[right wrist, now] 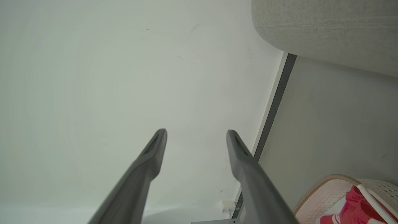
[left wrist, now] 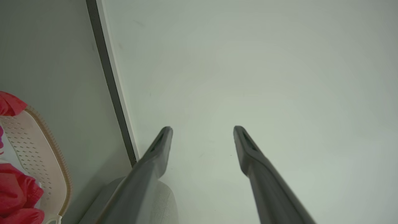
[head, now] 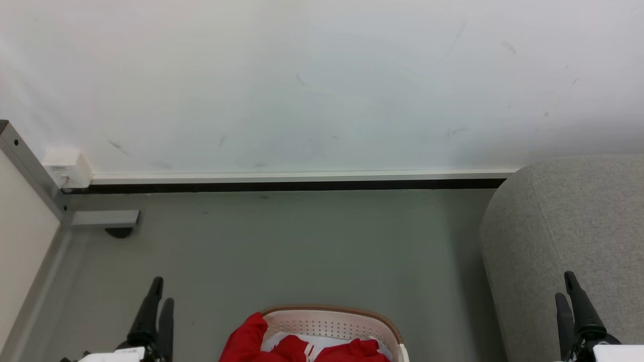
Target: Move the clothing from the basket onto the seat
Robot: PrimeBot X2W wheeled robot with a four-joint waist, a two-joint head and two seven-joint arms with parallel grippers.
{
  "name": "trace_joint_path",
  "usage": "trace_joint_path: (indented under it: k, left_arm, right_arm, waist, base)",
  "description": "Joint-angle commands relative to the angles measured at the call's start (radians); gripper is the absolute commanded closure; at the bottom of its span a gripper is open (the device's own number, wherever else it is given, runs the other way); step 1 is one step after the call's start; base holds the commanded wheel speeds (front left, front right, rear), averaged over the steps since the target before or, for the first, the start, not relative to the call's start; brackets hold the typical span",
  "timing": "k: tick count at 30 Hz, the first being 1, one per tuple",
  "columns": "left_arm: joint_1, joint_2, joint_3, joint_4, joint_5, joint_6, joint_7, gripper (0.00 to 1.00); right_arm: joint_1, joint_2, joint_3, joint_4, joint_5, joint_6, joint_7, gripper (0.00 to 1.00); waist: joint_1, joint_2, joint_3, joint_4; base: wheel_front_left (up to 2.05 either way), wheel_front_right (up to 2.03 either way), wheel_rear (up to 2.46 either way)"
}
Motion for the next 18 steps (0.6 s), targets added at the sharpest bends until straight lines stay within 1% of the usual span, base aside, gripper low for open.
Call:
trace_joint_path:
  k: [1,6,12,18]
  left_arm:
    - [-0.015,0.006,-0.002,-0.026,0.009,-0.001,-0.014,0.00]
    - [-0.015,0.006,-0.003,-0.046,0.054,-0.001,-0.038,0.00]
    - [-0.012,0.007,0.003,-0.071,0.150,0.000,-0.065,0.00]
    - [-0.005,0.008,-0.005,-0.097,0.295,0.001,-0.090,0.00]
  right_arm:
    - [-0.022,-0.009,0.012,-0.031,0.003,0.000,-0.014,0.00]
    - [-0.025,-0.011,0.037,-0.056,-0.028,0.000,-0.038,0.00]
    - [-0.027,-0.014,0.058,-0.074,-0.113,0.000,-0.065,0.00]
    - [-0.030,-0.020,0.077,-0.084,-0.257,0.000,-0.091,0.00]
  waist:
    - [0.0000,0.0000,0.000,0.001]
    - [0.0000,0.0000,0.000,0.002]
    - [0.0000,0.0000,0.001,0.002]
    - [0.0000,0.0000,0.002,0.002]
  base:
    - [0.00,0.00,0.00]
    - [0.00,0.00,0.00]
    - [0.00,0.00,0.00]
    - [0.00,0.00,0.00]
